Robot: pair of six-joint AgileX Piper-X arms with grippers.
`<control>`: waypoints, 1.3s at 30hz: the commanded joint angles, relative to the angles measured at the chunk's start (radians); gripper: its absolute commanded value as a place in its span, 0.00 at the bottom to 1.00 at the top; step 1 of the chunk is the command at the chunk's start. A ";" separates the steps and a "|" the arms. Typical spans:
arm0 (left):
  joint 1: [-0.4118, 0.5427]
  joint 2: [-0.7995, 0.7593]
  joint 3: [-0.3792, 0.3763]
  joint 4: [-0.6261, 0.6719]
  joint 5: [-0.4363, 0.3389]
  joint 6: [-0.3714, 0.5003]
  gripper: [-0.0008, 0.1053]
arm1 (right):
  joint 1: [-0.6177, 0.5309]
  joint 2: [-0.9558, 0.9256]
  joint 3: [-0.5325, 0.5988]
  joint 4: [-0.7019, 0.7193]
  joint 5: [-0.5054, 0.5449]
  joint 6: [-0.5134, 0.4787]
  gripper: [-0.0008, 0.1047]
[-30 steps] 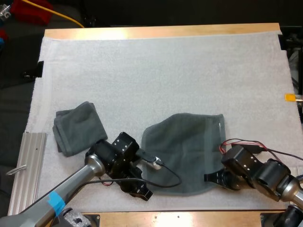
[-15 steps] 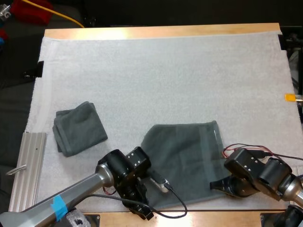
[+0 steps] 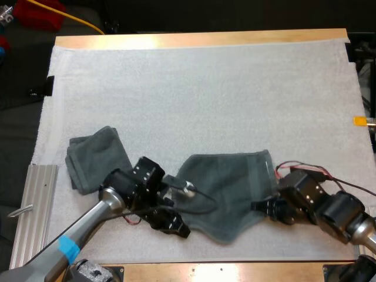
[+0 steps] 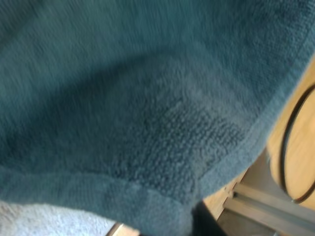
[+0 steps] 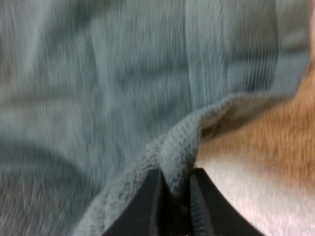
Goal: Pick towel from pile, fold and stack
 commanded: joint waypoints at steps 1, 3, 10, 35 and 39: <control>0.017 0.011 -0.002 -0.017 0.026 0.007 0.01 | -0.021 0.012 -0.006 -0.014 -0.015 0.004 0.06; 0.043 0.037 -0.002 -0.038 0.026 0.007 0.01 | -0.052 0.037 -0.006 -0.035 -0.034 0.004 0.06; 0.124 0.160 -0.060 -0.082 0.032 0.007 0.01 | -0.164 0.117 -0.006 -0.188 -0.112 0.006 0.06; 0.142 0.344 -0.262 -0.195 -0.214 -0.002 0.01 | -0.332 0.318 -0.006 -0.436 -0.164 0.028 0.06; 0.142 0.344 -0.262 -0.219 -0.260 -0.002 0.01 | -0.332 0.321 -0.006 -0.442 -0.115 0.037 0.06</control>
